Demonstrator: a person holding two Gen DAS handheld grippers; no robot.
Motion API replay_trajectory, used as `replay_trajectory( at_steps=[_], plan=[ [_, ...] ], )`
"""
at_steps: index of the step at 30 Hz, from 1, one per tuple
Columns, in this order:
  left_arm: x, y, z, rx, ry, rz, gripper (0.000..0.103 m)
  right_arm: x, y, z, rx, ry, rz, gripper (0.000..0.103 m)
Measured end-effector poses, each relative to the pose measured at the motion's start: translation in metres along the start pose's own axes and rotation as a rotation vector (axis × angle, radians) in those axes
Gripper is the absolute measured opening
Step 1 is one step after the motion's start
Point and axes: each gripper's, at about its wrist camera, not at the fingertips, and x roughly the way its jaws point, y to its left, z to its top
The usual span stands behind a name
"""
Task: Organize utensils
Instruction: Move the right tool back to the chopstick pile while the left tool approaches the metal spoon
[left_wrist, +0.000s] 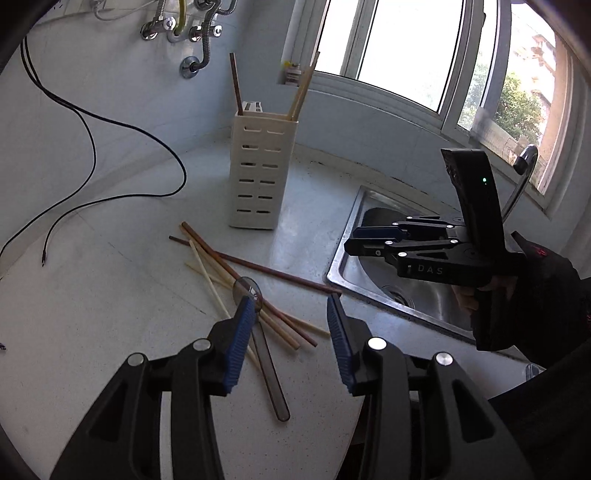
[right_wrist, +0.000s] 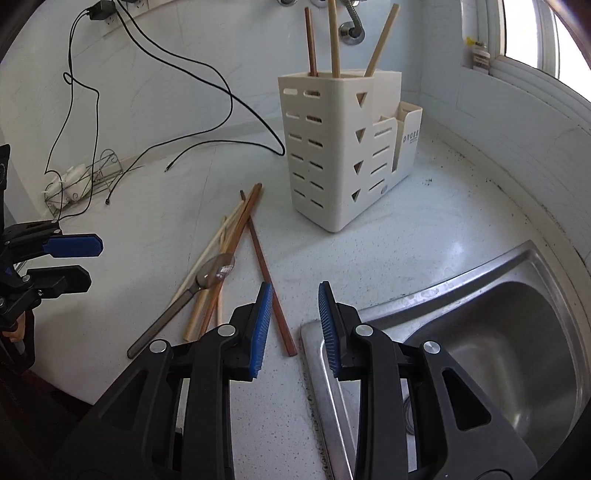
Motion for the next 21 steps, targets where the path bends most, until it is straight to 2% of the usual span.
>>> replay_trajectory(
  at_steps=[3, 8, 17, 21],
  plan=[
    [0.006, -0.003, -0.016, 0.002, 0.038, 0.047, 0.04, 0.013, 0.001, -0.008, -0.021, 0.046, 0.017, 0.025],
    [0.017, -0.007, -0.044, -0.013, 0.111, 0.073, 0.04, 0.032, 0.007, -0.019, -0.072, 0.119, 0.047, 0.024],
    [0.032, -0.009, -0.065, -0.024, 0.174, 0.096, 0.04, 0.043, 0.008, -0.026, -0.098, 0.151, 0.064, 0.024],
    [0.041, -0.01, -0.068, -0.022, 0.195, 0.114, 0.033, 0.045, 0.008, -0.026, -0.094, 0.149, 0.068, 0.022]
  ],
)
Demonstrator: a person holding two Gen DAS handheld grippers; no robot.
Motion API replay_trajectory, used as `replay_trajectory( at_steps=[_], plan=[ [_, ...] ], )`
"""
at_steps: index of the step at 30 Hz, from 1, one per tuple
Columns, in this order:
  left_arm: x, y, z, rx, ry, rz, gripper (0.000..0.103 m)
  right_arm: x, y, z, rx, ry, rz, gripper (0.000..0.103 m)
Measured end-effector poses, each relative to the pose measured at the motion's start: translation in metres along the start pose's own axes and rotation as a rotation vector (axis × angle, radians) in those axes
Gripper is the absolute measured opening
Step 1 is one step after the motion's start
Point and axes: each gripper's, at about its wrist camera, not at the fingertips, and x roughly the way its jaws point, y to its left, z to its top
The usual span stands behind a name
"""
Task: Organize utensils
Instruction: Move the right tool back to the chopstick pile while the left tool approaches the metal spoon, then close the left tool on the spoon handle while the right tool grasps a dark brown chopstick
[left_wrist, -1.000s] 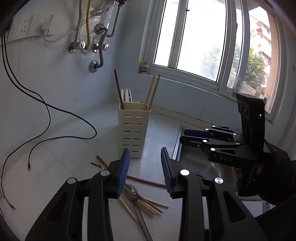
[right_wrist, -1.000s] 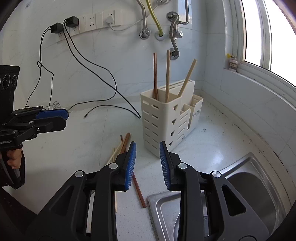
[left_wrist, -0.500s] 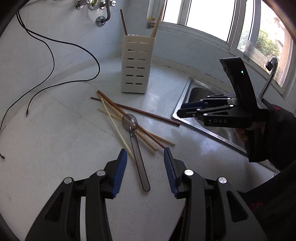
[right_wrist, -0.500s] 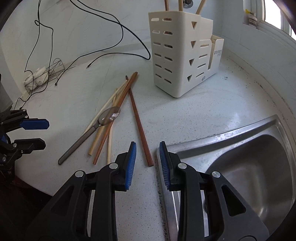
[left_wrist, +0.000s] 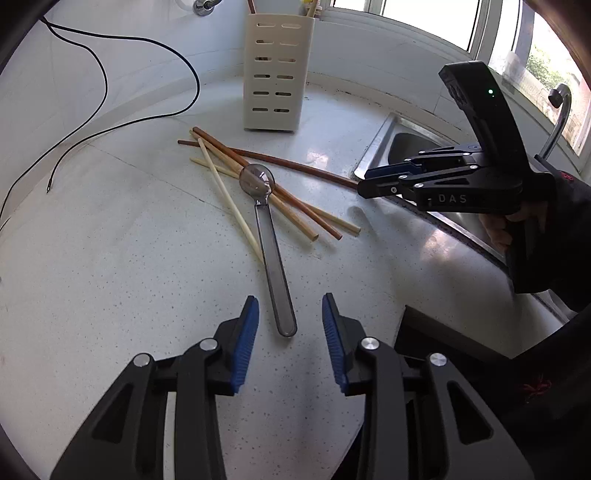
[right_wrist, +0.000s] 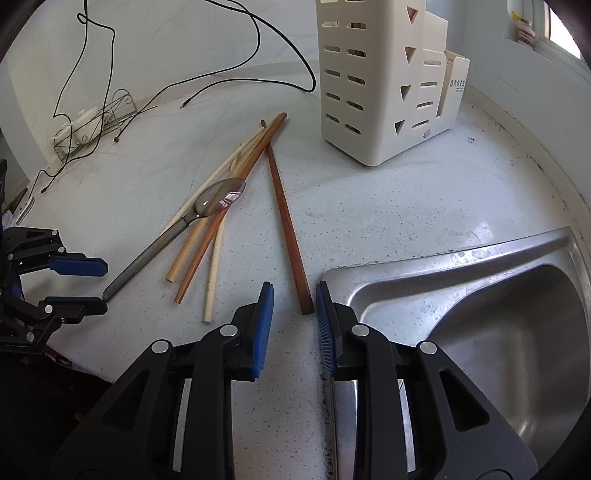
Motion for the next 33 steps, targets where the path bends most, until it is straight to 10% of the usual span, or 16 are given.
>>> replay_trajectory(
  at_steps=[26, 33],
  plan=[
    [0.006, 0.001, -0.001, -0.043, -0.025, 0.069, 0.011, 0.002, -0.001, -0.002, -0.044, -0.021, 0.019, 0.008],
    [-0.019, 0.009, 0.015, -0.044, -0.099, 0.088, 0.011, -0.038, -0.014, 0.006, 0.06, -0.187, 0.055, 0.007]
  ],
)
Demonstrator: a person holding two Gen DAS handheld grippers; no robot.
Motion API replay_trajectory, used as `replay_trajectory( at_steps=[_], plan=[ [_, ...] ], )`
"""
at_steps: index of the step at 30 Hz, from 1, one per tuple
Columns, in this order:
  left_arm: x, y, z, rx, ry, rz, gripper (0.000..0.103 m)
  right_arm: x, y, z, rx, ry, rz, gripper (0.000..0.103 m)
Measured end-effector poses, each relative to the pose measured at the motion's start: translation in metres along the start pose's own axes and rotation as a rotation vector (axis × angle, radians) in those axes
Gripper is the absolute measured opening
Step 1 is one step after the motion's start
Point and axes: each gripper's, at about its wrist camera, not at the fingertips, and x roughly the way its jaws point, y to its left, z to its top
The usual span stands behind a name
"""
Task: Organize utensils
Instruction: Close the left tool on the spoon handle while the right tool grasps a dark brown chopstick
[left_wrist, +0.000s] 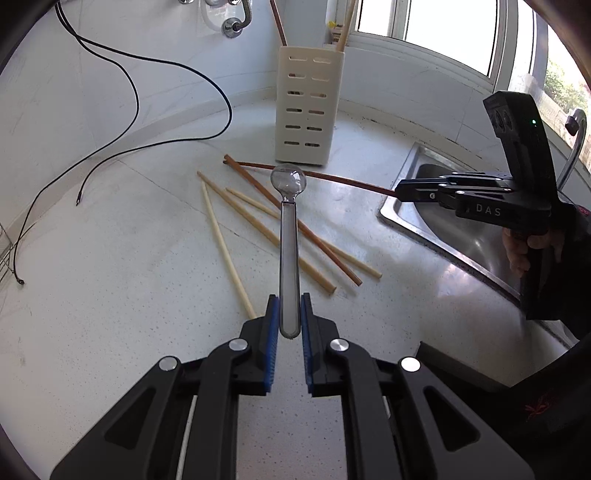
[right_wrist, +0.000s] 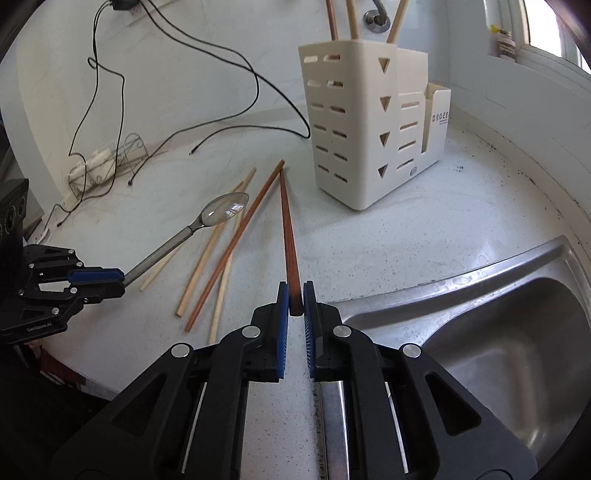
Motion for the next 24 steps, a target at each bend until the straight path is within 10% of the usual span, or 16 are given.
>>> replay_trajectory(
  at_steps=[24],
  plan=[
    [-0.039, 0.017, 0.065, 0.066, -0.095, 0.049, 0.011, -0.069, 0.004, 0.067, 0.09, -0.346, -0.038, 0.007]
  ],
)
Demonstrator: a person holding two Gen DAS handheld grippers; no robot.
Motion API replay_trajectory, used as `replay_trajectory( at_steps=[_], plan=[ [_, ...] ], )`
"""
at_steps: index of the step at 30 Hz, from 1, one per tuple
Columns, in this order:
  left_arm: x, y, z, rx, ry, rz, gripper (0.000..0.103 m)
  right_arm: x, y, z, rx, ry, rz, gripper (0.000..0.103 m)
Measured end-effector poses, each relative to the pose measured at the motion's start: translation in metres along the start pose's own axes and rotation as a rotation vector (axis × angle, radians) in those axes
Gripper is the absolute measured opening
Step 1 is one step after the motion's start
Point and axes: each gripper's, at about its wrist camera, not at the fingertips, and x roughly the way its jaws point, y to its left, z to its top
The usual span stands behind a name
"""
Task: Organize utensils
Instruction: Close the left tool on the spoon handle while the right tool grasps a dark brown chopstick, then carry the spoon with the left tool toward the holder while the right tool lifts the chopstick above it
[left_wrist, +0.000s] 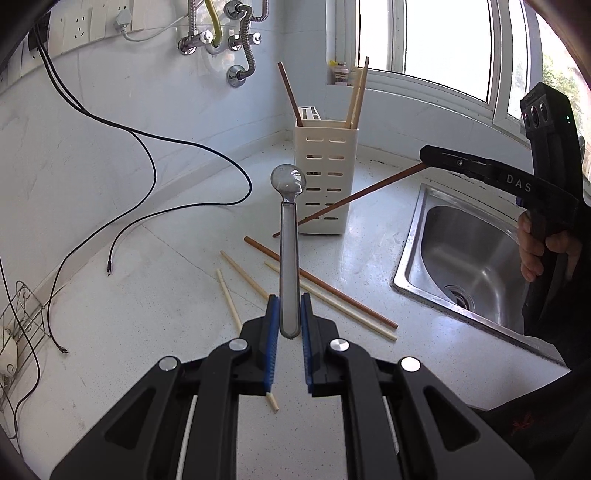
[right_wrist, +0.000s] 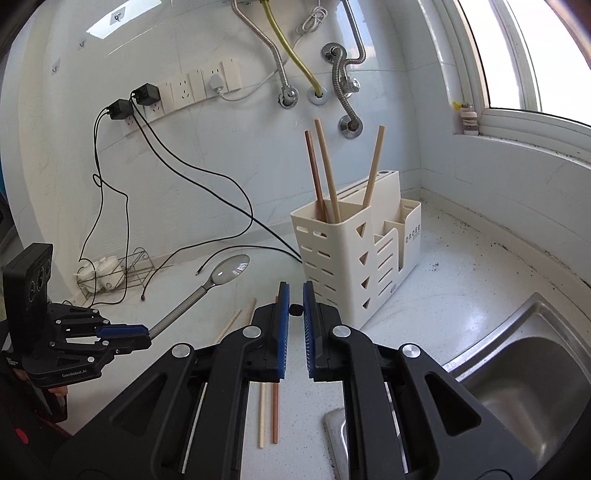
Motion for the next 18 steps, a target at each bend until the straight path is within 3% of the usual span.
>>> replay_trajectory(
  at_steps=[4, 8, 18],
  plan=[
    [0.001, 0.006, 0.011, -0.009, 0.017, -0.008, 0.011, 0.002, 0.001, 0.016, 0.003, -0.051, -0.015, 0.007],
    [0.002, 0.013, 0.023, -0.023, 0.043, -0.062, 0.011, 0.004, 0.001, 0.032, 0.016, -0.103, -0.033, 0.007],
    [0.005, 0.017, 0.041, 0.071, 0.084, -0.101, 0.011, 0.001, 0.004, 0.063, -0.001, -0.18, -0.041, 0.007]
  ],
)
